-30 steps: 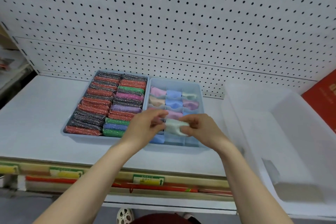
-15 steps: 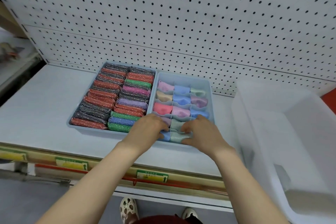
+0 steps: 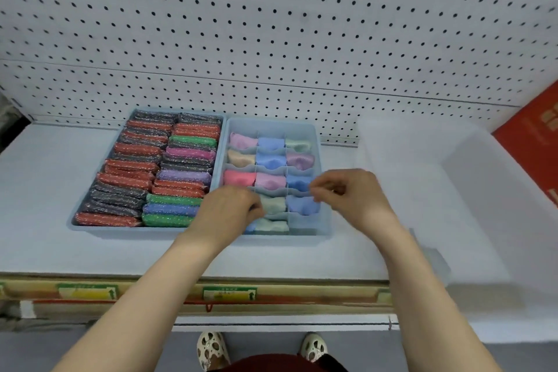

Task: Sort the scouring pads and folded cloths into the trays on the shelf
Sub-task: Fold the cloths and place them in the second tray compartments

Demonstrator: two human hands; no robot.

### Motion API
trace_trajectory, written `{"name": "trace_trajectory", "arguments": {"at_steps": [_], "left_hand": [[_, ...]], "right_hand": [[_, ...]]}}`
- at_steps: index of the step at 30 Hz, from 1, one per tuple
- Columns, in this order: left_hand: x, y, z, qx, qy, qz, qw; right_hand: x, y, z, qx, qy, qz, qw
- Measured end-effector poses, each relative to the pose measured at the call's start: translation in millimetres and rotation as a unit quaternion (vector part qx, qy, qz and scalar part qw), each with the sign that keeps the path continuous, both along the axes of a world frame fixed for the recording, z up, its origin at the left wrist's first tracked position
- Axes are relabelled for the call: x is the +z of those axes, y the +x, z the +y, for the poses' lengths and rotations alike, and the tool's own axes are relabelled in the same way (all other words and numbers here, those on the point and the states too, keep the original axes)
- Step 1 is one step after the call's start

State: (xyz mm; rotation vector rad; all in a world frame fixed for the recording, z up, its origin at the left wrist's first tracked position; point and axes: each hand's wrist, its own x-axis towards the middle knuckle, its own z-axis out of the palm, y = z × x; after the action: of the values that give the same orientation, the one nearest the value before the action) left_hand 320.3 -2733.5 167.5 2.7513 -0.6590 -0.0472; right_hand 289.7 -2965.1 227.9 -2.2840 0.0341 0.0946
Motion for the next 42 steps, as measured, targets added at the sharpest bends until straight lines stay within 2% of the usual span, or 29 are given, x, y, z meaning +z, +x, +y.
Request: {"name": "trace_trajectory", "arguments": {"at_steps": [2,4,6,7,9,11,15,17,19,23,27,31,34,38,42], "left_hand": [[8.6,2.5,-24.1,-0.012,-0.007,-0.018,1.0],[16.2,5.1,-54.4,-0.032,-0.049,-0.016,0.998],[21.8,5.1,-86.7,-0.057,-0.1,-0.017,0.993],[23.5,4.2,-102.6,-0.07,-0.119,-0.015,0.99],[25.7,3.6,-131.9,-0.102,-0.128,-0.01,0.987],[27.7,3.9,-155.3,-0.129,-0.123,-0.007,0.984],[27.9,8.7,-176.9,-0.15,-0.129,-0.002,0.98],[29.8,11.4,-179.4,-0.133,-0.17,0.02,0.976],[36.6,13.8,-180.0,-0.114,-0.243,0.046,0.962],[67.6,16.1,-172.5,-0.084,-0.394,0.121,0.907],[95.4,24.6,-150.0,-0.015,-0.477,0.107,0.872],[108.5,28.1,-120.4,0.025,-0.542,0.089,0.835],[112.7,28.7,-94.7,0.045,-0.564,0.105,0.818],[112.0,31.0,-70.3,0.063,-0.572,0.093,0.812],[121.4,28.6,-55.1,0.067,-0.572,0.085,0.813]], "right_hand": [[15.3,-7.3,-47.1,-0.118,0.047,-0.043,0.991],[16.9,-10.2,-98.5,-0.184,-0.039,-0.003,0.982],[4.4,-12.3,-139.5,-0.157,-0.191,0.145,0.958],[-6.9,-13.1,-152.7,-0.116,-0.235,0.226,0.938],[-26.8,-14.4,-163.2,-0.038,-0.237,0.327,0.914],[-36.4,-15.9,-165.6,0.0,-0.219,0.341,0.914],[-18.0,-9.4,-175.3,-0.064,-0.138,0.271,0.951],[4.9,-6.5,-173.8,-0.104,-0.044,0.196,0.974],[31.3,-6.8,-165.9,-0.102,0.069,0.119,0.985],[73.6,-3.9,-144.4,-0.041,0.217,0.052,0.974],[88.2,6.7,-116.6,-0.03,0.296,0.023,0.955],[86.3,17.6,-89.8,-0.045,0.287,-0.013,0.957],[85.1,26.5,-71.6,-0.012,0.255,-0.025,0.967],[88.3,37.2,-48.9,0.038,0.243,-0.075,0.966],[89.3,46.6,-23.5,0.116,0.178,-0.047,0.976]]}}
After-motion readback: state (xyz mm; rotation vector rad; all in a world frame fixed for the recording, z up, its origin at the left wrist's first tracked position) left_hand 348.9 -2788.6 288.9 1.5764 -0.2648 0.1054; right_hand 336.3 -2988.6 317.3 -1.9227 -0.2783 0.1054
